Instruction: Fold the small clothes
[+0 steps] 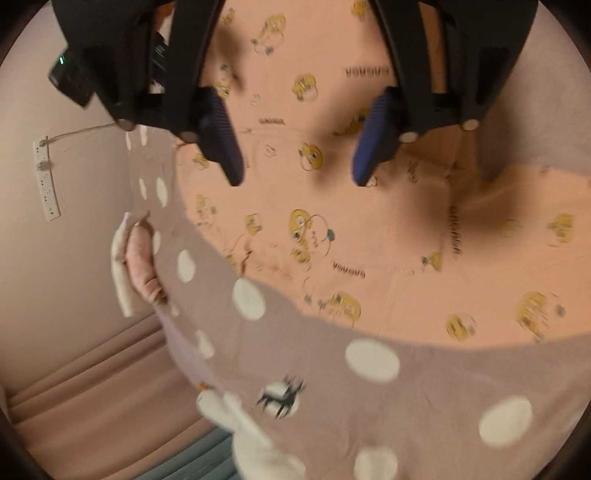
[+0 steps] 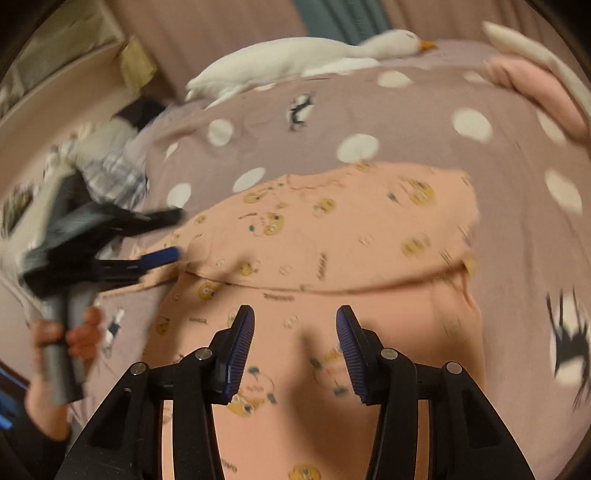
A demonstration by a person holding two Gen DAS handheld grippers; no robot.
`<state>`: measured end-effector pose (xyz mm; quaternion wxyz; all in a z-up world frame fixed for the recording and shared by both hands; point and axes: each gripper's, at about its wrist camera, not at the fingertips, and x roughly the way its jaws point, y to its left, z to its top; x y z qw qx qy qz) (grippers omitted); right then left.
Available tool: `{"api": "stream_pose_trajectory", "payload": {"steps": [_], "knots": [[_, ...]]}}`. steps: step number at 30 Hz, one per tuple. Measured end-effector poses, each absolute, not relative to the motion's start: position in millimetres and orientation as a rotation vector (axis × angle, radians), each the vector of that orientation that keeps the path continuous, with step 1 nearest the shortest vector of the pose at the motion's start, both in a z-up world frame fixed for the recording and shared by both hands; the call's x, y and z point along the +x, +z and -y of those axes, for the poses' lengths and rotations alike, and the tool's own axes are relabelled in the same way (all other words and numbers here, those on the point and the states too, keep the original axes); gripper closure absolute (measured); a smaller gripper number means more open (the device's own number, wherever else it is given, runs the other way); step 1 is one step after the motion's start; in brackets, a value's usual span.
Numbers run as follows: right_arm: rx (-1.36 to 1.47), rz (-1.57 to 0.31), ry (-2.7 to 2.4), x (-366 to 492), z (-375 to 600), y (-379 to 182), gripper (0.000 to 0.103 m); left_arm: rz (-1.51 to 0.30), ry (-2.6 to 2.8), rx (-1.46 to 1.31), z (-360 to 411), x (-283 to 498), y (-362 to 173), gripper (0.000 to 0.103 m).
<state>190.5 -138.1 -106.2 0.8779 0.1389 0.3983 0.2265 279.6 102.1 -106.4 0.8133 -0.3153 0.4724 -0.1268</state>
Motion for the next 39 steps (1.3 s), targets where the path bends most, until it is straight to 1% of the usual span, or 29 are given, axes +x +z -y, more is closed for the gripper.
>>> {"api": "stream_pose_trajectory", "payload": {"steps": [2, 3, 4, 5, 6, 7, 8, 10, 11, 12, 13, 15, 16, 17, 22, 27, 31, 35, 37, 38, 39], "knots": [[0.319, -0.835, 0.465, 188, 146, -109, 0.054, -1.027, -0.234, -0.667, -104, 287, -120, 0.049], [0.324, -0.84, 0.461, 188, 148, -110, 0.054, -1.044, -0.199, -0.662, -106, 291, -129, 0.053], [0.324, -0.844, 0.452, 188, 149, -111, 0.054, -1.048, -0.17, -0.652, -109, 289, -134, 0.06], [0.321, -0.849, 0.445, 188, 150, -111, 0.054, -1.048, -0.143, -0.643, -112, 287, -137, 0.08], [0.318, -0.852, 0.44, 186, 154, -113, 0.054, -1.049, -0.118, -0.643, -118, 285, -140, 0.087], [0.31, -0.85, 0.435, 184, 154, -113, 0.054, -1.046, -0.118, -0.655, -122, 283, -142, 0.092], [0.305, -0.848, 0.434, 182, 155, -114, 0.054, -1.045, -0.133, -0.685, -128, 281, -145, 0.092], [0.297, -0.845, 0.431, 179, 154, -114, 0.054, -1.057, -0.168, -0.731, -136, 276, -144, 0.091], [0.295, -0.846, 0.426, 179, 152, -113, 0.054, -1.058, -0.185, -0.743, -139, 273, -141, 0.086], [0.295, -0.846, 0.419, 178, 151, -113, 0.054, -1.041, -0.189, -0.736, -144, 265, -133, 0.071], [0.297, -0.842, 0.411, 177, 150, -112, 0.054, -1.022, -0.185, -0.723, -149, 259, -127, 0.062], [0.309, -0.825, 0.418, 169, 150, -111, 0.054, -0.982, -0.146, -0.71, -164, 240, -114, 0.022], [0.314, -0.82, 0.425, 168, 149, -109, 0.054, -0.96, -0.089, -0.698, -175, 231, -109, 0.017], [0.314, -0.817, 0.429, 166, 148, -108, 0.054, -0.942, -0.058, -0.698, -184, 224, -108, 0.016], [0.307, -0.825, 0.431, 162, 142, -105, 0.054, -0.837, 0.085, -0.828, -270, 178, -105, 0.016], [0.304, -0.85, 0.427, 159, 134, -108, 0.054, -0.719, 0.232, -1.024, -359, 132, -118, 0.017], [0.293, -0.861, 0.426, 156, 127, -109, 0.054, -0.671, 0.261, -1.141, -401, 120, -130, 0.018], [0.278, -0.876, 0.421, 158, 119, -109, 0.054, -0.625, 0.223, -1.221, -413, 126, -140, 0.024], [0.267, -0.884, 0.415, 159, 116, -110, 0.054, -0.605, 0.223, -1.234, -418, 128, -142, 0.029], [0.264, -0.887, 0.414, 159, 115, -110, 0.054, -0.6, 0.23, -1.233, -421, 131, -143, 0.036], [0.262, -0.89, 0.414, 159, 113, -110, 0.054, -0.606, 0.245, -1.232, -424, 136, -144, 0.047]]}}
